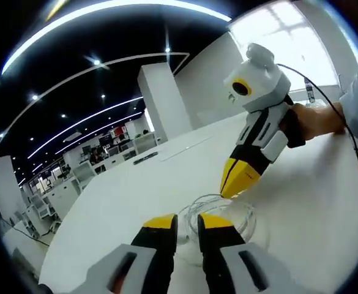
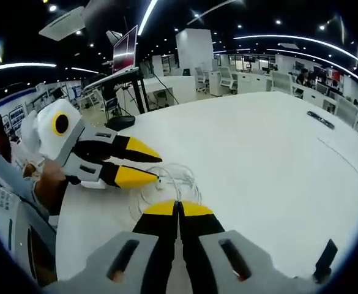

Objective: Peel open the Velcro strap on the desktop, arrange the wired earphones neatly onto it, and close the Velcro strap to secure them.

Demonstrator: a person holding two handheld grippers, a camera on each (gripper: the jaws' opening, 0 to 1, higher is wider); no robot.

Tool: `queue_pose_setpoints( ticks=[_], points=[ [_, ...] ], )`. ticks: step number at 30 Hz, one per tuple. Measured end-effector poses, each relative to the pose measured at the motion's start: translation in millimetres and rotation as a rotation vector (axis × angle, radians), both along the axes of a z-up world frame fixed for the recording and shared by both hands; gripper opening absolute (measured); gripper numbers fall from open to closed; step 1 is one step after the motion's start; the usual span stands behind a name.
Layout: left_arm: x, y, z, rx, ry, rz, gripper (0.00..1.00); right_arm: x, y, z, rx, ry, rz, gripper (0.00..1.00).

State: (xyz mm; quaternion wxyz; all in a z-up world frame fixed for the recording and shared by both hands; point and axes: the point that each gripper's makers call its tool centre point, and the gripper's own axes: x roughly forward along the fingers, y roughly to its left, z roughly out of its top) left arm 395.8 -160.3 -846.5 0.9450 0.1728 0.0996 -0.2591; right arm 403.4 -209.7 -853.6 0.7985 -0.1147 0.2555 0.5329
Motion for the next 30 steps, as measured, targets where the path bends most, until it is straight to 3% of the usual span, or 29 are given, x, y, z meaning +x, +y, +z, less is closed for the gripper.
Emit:
queue_pose_setpoints(
  ticks=[9, 19, 25, 30],
  points=[
    [3.9, -18, -7.5, 0.064, 0.016, -0.045, 0.07, 5, -24, -5.4, -0.043, -0.042, -0.027, 0.03],
    [5.7, -52, -14.6, 0.156, 0.052, -0.115, 0.07, 0, -61, -3.3, -0.036, -0.049, -0.061, 0.03],
    [9.3, -91, -17.0, 0.181, 0.046, -0.179, 0.07, 3, -105, -0.7, -0.056, -0.088, -0.12, 0.03],
    [12.7, -130, -16.5, 0.181, 0.031, -0.247, 0.07, 7, -141, 1.0, -0.038, -0.083, -0.188, 0.03]
  ],
)
